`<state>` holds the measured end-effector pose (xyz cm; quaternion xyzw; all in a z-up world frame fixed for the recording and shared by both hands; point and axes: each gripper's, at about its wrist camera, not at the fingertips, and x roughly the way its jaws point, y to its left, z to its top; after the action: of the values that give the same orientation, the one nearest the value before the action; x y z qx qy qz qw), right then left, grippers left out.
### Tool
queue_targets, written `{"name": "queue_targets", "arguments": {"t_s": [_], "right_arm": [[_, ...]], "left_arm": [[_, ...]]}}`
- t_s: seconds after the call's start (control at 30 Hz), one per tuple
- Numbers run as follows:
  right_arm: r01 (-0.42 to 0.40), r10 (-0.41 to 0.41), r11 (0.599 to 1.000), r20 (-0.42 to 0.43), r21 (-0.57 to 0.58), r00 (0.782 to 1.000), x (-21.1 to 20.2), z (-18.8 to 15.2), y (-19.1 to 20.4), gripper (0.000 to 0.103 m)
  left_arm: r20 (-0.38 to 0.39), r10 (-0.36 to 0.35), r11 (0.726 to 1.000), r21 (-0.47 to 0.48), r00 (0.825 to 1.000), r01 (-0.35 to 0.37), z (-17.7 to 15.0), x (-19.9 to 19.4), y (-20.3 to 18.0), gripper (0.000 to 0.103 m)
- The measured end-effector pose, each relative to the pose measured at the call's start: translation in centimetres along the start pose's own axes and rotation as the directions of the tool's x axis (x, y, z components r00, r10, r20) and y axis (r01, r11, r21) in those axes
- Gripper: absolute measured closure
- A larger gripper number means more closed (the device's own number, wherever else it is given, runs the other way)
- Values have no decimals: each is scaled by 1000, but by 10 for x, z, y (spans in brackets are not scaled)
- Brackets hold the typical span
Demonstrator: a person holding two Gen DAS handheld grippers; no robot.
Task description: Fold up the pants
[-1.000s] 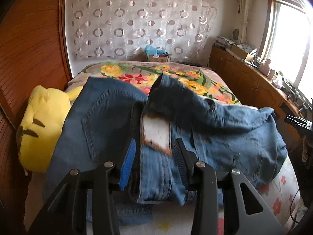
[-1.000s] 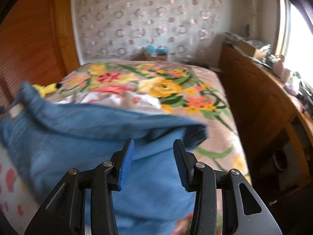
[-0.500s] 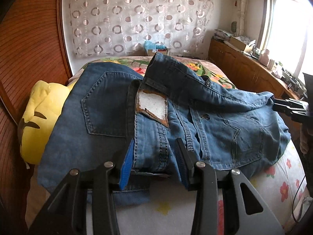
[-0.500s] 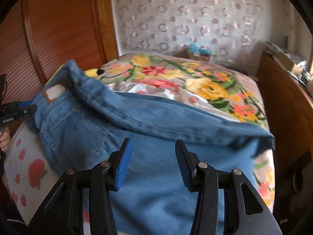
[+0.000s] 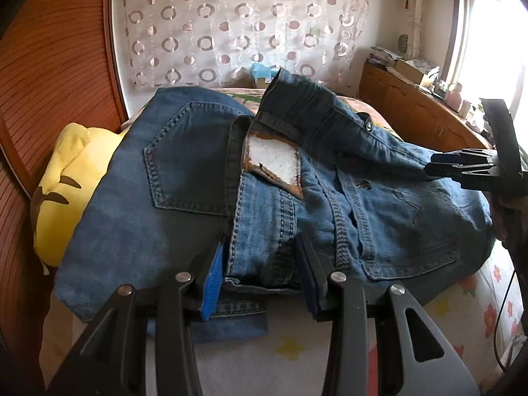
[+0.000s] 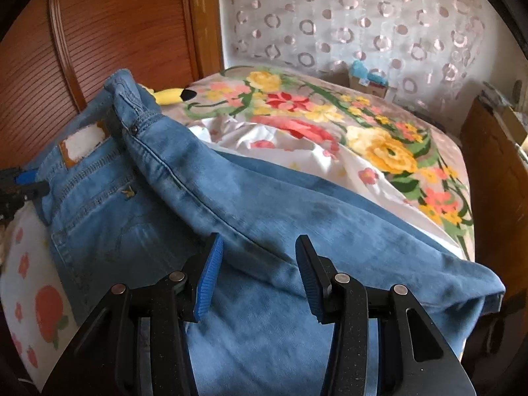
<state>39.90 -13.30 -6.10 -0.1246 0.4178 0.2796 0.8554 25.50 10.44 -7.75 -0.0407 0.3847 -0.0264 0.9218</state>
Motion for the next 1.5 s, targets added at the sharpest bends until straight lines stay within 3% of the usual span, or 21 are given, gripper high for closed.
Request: {"name": "queue_targets", "arguments": {"t_s": [0.27, 0.33, 0.37, 0.4, 0.57, 0.7, 0.83, 0.87, 1.0, 1.13, 1.27, 1.5], "right_arm": [[-13, 11, 999, -53, -44, 999, 17, 4, 9, 58], [-24, 21, 999, -61, -46, 998, 20, 6, 9, 76], [-35, 33, 998, -57, -46, 998, 19, 8, 7, 93], [-48, 47, 998, -45, -39, 998, 17, 10, 7, 96], [-19, 20, 999, 21, -35, 1000, 4, 29, 3, 98], [47, -47, 999, 92, 3, 995, -5, 58, -5, 99], [77, -78, 997, 86, 14, 993, 5, 74, -4, 98], [92, -93, 996, 79, 17, 993, 8, 76, -3, 97], [75, -79, 996, 101, 40, 992, -4, 69, -1, 65], [47, -51, 998, 106, 40, 993, -28, 48, 6, 61], [42, -47, 998, 110, 51, 993, -58, 12, 10, 46], [101, -116, 980, 77, 173, 990, -109, -73, -14, 44]], "left_arm": [[-5, -1, 1000, -2, 1000, 1, -1, 7, 2, 59], [-10, 1, 1000, 3, 1000, -1, -2, 10, 2, 57], [-10, 1, 1000, 3, 1000, -1, -1, 10, 2, 56], [-9, 2, 1000, 4, 1000, -2, -1, 10, 3, 56], [-4, -13, 1000, -6, 1000, 13, -3, 11, 7, 54], [-3, -8, 1000, 15, 1000, 8, -6, 11, 6, 52], [-14, -14, 1000, 3, 1000, 15, -6, 11, 7, 51], [-15, -16, 1000, 0, 1000, 16, -7, 10, 6, 51], [-15, -34, 999, -11, 999, 34, -5, 2, 5, 51], [3, -54, 998, -15, 999, 55, -3, -5, 7, 51], [23, -66, 998, -21, 998, 66, -2, -12, 7, 51], [22, -56, 998, -6, 998, 56, 3, -13, 3, 51]]}}
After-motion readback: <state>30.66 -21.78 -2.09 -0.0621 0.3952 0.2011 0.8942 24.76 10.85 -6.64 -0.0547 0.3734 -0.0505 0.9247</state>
